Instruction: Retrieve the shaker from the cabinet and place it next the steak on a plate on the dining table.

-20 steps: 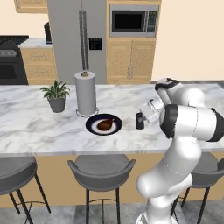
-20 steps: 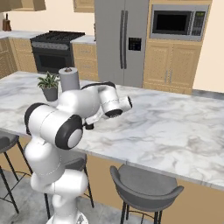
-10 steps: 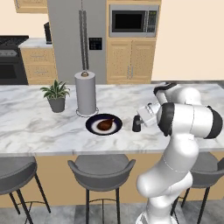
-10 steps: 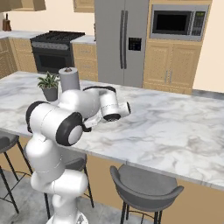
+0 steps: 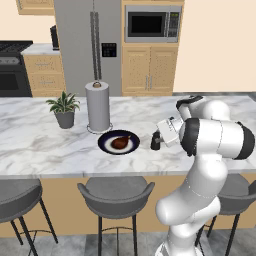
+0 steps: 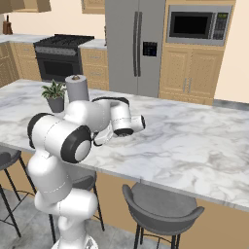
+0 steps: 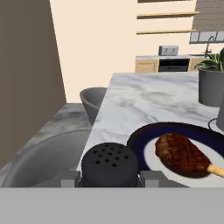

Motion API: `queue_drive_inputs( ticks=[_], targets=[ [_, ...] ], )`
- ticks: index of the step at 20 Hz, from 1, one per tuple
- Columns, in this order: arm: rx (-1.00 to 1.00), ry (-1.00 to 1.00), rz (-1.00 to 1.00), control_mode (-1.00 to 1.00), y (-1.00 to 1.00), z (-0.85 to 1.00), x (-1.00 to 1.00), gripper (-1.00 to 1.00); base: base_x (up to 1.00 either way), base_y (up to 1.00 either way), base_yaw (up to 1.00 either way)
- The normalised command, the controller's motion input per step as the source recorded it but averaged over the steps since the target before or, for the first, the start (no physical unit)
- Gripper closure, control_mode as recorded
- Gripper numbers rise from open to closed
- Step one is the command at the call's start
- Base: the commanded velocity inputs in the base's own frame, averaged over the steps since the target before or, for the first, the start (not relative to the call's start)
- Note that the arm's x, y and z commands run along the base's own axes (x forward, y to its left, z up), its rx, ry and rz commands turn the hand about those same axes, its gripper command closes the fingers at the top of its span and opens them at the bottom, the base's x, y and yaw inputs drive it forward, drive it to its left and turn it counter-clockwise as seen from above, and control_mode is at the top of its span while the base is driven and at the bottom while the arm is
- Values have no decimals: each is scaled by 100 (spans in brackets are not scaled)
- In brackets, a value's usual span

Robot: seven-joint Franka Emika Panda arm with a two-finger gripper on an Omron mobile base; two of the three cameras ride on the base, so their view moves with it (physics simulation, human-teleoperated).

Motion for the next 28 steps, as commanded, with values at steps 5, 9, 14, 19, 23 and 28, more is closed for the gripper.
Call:
queue_drive_inputs(
  ticks=[5, 9, 14, 19, 23, 28],
  targets=[
    [0, 0, 0, -100, 0, 0, 19, 100, 0, 0, 0],
    [0, 0, 0, -100, 1, 0, 24, 100, 0, 0, 0],
    [4, 0, 0, -100, 0, 0, 20, 100, 0, 0, 0],
    [8, 0, 0, -100, 0, -7, 13, 100, 0, 0, 0],
    [6, 1, 0, -100, 0, -16, 11, 100, 0, 0, 0],
    [2, 0, 0, -100, 0, -26, 2, 100, 0, 0, 0]
  ],
)
